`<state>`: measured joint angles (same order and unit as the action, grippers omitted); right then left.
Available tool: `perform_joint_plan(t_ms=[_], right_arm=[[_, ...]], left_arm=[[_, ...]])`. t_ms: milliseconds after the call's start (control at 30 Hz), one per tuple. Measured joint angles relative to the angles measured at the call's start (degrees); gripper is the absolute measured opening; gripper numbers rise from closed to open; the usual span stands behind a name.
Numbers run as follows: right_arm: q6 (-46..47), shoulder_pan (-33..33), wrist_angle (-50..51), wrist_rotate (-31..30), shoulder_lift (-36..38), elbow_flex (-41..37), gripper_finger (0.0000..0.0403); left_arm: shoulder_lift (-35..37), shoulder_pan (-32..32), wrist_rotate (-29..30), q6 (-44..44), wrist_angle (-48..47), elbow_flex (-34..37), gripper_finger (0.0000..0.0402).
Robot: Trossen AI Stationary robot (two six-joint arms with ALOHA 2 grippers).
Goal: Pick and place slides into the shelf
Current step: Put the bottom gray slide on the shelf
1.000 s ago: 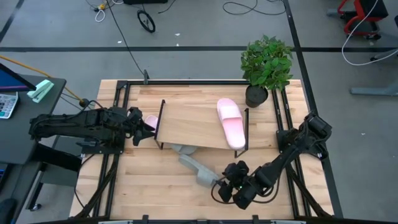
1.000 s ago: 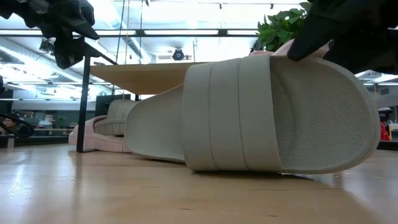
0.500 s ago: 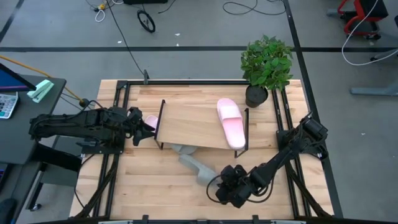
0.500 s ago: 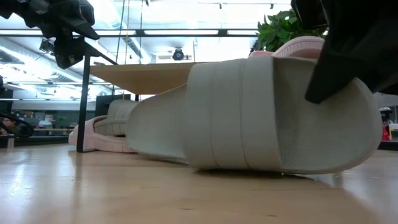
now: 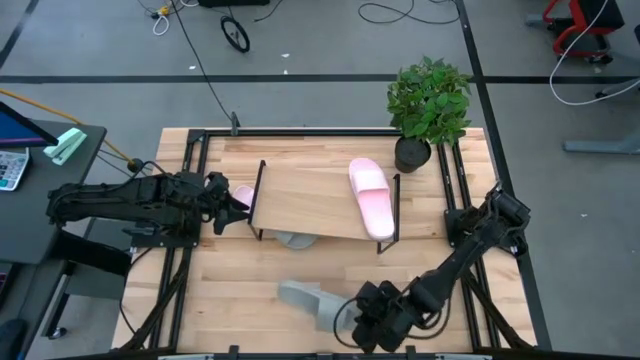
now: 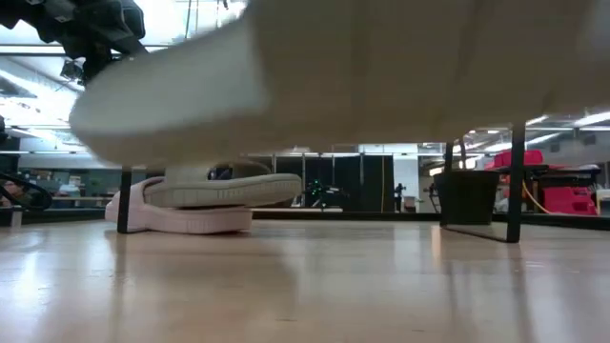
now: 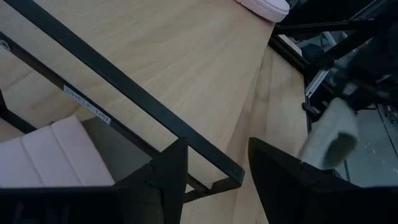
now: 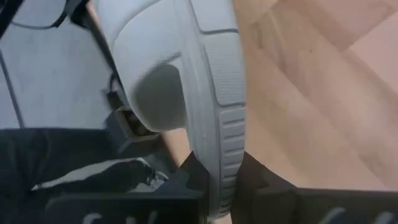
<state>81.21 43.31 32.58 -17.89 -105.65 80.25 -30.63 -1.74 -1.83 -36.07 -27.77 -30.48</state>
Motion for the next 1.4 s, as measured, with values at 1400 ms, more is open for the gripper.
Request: perform_joint_plan(t_ms=[1400], right_arm=[[30.6,-8.3,0.2,-56.9,0.1,21.2,0.0030]], left_arm=[[0.0,0.0,0.0,8.3,24.6,0.0,0.0149]])
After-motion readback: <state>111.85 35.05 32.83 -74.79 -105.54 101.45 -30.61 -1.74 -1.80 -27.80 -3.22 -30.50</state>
